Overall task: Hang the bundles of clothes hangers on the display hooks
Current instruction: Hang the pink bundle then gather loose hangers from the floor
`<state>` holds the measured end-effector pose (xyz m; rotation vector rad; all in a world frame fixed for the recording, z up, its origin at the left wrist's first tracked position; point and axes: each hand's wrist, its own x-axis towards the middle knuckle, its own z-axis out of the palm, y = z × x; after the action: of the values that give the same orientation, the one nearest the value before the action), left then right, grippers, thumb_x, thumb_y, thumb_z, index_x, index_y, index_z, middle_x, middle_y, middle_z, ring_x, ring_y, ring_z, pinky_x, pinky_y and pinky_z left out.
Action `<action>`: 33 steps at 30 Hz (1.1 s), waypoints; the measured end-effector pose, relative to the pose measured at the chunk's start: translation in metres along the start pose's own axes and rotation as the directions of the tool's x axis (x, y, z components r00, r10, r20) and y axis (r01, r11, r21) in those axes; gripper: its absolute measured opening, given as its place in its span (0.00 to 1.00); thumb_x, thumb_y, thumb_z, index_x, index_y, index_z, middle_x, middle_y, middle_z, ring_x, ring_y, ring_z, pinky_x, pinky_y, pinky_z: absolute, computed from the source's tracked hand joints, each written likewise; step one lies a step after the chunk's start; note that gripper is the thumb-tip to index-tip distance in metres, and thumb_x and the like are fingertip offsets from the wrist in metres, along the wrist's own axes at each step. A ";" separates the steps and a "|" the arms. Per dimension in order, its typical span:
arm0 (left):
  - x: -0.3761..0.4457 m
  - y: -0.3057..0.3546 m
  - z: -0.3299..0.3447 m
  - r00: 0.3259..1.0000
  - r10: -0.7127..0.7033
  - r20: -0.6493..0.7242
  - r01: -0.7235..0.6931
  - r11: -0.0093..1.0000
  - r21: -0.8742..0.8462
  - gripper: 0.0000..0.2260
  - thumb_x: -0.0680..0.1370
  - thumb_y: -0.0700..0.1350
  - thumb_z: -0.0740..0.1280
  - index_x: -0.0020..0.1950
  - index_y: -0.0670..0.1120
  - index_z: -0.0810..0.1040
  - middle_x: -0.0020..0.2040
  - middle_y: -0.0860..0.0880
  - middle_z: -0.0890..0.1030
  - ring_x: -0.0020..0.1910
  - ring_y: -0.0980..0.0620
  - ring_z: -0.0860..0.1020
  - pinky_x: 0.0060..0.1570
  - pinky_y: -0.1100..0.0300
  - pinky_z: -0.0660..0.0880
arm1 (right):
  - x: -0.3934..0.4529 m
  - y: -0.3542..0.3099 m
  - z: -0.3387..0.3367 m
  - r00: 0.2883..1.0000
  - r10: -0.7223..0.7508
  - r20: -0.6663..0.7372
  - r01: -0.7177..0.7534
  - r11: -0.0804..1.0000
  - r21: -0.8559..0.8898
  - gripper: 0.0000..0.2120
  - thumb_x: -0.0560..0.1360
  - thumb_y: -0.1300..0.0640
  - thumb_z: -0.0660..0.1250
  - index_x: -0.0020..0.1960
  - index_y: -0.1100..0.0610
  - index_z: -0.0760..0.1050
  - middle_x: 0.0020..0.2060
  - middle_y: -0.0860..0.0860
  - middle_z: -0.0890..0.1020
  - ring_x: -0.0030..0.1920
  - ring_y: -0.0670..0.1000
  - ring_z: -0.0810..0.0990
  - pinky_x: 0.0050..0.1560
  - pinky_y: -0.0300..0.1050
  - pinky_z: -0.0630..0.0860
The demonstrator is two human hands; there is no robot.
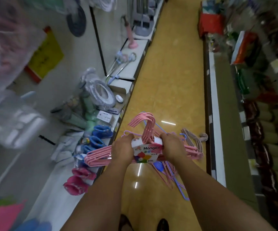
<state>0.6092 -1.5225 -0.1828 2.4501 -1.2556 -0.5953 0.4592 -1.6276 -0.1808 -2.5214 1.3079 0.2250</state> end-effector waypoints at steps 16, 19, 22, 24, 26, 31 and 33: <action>-0.158 -0.009 -0.041 0.844 -0.474 -0.252 0.454 0.881 -0.136 0.12 0.78 0.44 0.59 0.59 0.53 0.74 0.53 0.45 0.81 0.48 0.44 0.77 0.41 0.58 0.68 | -0.074 -0.072 -0.043 0.851 -0.504 0.150 0.522 0.843 -0.131 0.18 0.77 0.61 0.59 0.66 0.57 0.66 0.58 0.57 0.74 0.59 0.60 0.74 0.53 0.50 0.72; -0.202 -0.010 -0.038 0.800 -0.528 -0.285 0.528 0.845 -0.083 0.12 0.77 0.45 0.61 0.59 0.53 0.75 0.53 0.45 0.82 0.51 0.43 0.78 0.47 0.55 0.74 | -0.098 -0.084 -0.034 0.787 -0.575 0.222 0.607 0.787 -0.110 0.22 0.76 0.53 0.63 0.68 0.56 0.64 0.60 0.57 0.75 0.59 0.60 0.75 0.58 0.52 0.72; -0.250 -0.014 -0.036 0.737 -0.601 -0.310 0.604 0.791 -0.096 0.14 0.76 0.42 0.62 0.61 0.51 0.74 0.54 0.45 0.81 0.54 0.43 0.78 0.51 0.54 0.74 | -0.131 -0.101 -0.025 0.709 -0.637 0.303 0.691 0.713 -0.117 0.27 0.73 0.44 0.67 0.66 0.55 0.63 0.62 0.55 0.73 0.61 0.58 0.74 0.61 0.52 0.68; -0.281 -0.018 -0.034 0.693 -0.640 -0.332 0.646 0.756 -0.107 0.14 0.76 0.39 0.63 0.60 0.51 0.75 0.54 0.46 0.81 0.53 0.44 0.79 0.51 0.54 0.74 | -0.152 -0.113 -0.019 0.664 -0.664 0.343 0.725 0.684 -0.081 0.33 0.73 0.39 0.66 0.70 0.55 0.61 0.65 0.56 0.71 0.65 0.58 0.71 0.65 0.53 0.65; -0.314 -0.024 -0.031 0.639 -0.689 -0.342 0.694 0.708 -0.132 0.13 0.76 0.38 0.63 0.58 0.50 0.75 0.52 0.46 0.82 0.51 0.45 0.79 0.49 0.54 0.76 | -0.178 -0.127 -0.013 0.617 -0.691 0.377 0.755 0.654 -0.036 0.39 0.72 0.33 0.63 0.74 0.53 0.59 0.69 0.55 0.68 0.69 0.58 0.68 0.69 0.55 0.63; -0.394 -0.035 -0.025 0.480 -0.789 -0.383 0.773 0.587 -0.240 0.13 0.77 0.35 0.60 0.58 0.49 0.73 0.51 0.44 0.81 0.49 0.43 0.79 0.42 0.55 0.71 | -0.242 -0.166 0.001 0.516 -0.773 0.370 0.819 0.571 0.049 0.37 0.73 0.28 0.53 0.73 0.50 0.62 0.72 0.55 0.66 0.72 0.58 0.63 0.72 0.56 0.57; -0.431 -0.040 -0.025 0.408 -0.825 -0.390 0.800 0.529 -0.283 0.16 0.76 0.34 0.60 0.59 0.49 0.73 0.52 0.44 0.81 0.50 0.43 0.79 0.45 0.54 0.73 | -0.274 -0.184 0.008 0.468 -0.802 0.372 0.852 0.521 0.054 0.34 0.74 0.30 0.55 0.69 0.53 0.67 0.67 0.57 0.71 0.67 0.59 0.67 0.68 0.54 0.62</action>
<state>0.4223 -1.1433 -0.0864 2.7929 0.2633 -0.1485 0.4518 -1.3129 -0.0808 -2.7199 -0.1909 0.5187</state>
